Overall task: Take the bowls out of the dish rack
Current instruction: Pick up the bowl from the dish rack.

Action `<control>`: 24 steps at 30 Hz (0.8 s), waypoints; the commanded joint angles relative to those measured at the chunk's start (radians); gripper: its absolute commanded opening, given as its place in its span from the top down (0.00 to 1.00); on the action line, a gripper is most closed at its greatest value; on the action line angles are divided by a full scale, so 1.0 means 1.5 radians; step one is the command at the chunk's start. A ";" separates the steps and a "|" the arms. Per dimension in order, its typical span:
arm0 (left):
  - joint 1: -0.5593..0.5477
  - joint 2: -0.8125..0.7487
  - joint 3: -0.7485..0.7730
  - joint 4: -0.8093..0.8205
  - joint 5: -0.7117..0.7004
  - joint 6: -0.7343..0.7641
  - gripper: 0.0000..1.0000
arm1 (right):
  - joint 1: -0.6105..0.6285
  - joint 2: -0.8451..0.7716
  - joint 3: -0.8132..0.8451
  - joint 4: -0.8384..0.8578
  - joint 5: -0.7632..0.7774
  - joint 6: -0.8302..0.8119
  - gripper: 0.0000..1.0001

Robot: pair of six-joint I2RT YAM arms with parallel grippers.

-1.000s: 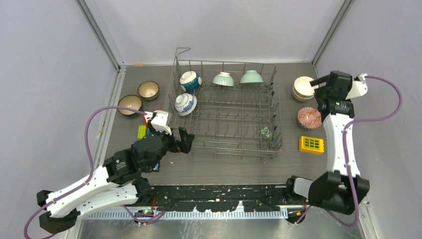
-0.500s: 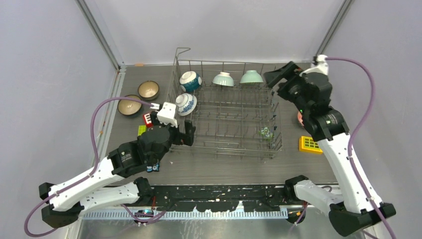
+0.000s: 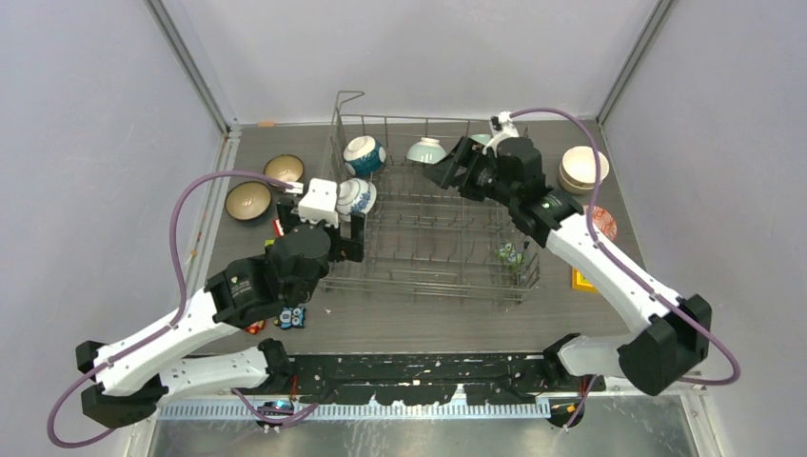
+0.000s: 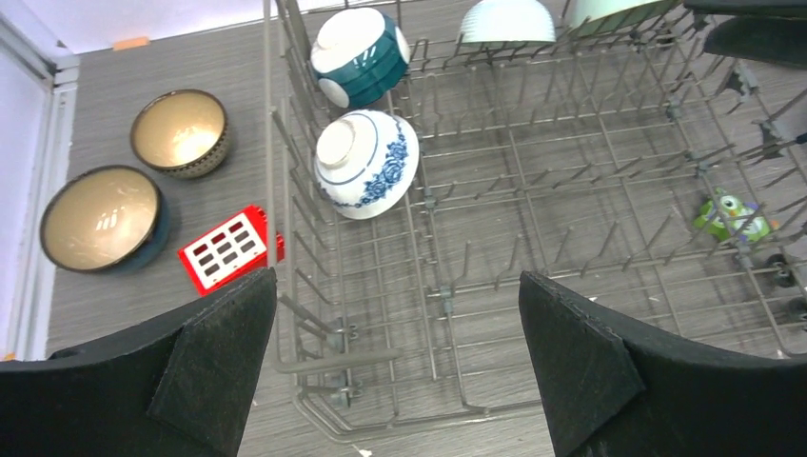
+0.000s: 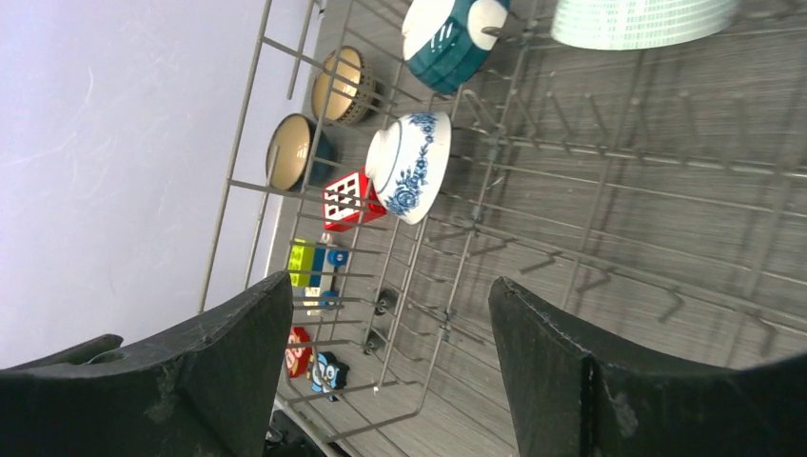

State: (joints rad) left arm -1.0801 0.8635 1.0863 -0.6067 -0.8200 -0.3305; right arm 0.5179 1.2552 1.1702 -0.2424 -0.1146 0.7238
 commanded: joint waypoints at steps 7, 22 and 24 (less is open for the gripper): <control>0.010 -0.037 -0.008 -0.044 -0.062 0.014 0.00 | 0.076 0.177 0.119 0.143 -0.060 0.068 0.22; 0.011 -0.105 -0.087 -0.062 -0.048 -0.028 0.05 | 0.119 0.405 0.347 0.005 -0.012 0.015 0.24; 0.010 -0.107 -0.092 -0.063 -0.048 -0.027 0.06 | 0.119 0.423 0.365 -0.012 -0.010 0.006 0.24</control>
State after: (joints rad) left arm -1.0702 0.7174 0.9619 -0.7074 -0.8860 -0.3511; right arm 0.6937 1.8633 1.6276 -0.1940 -0.1513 0.7921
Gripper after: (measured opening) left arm 0.950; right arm 0.760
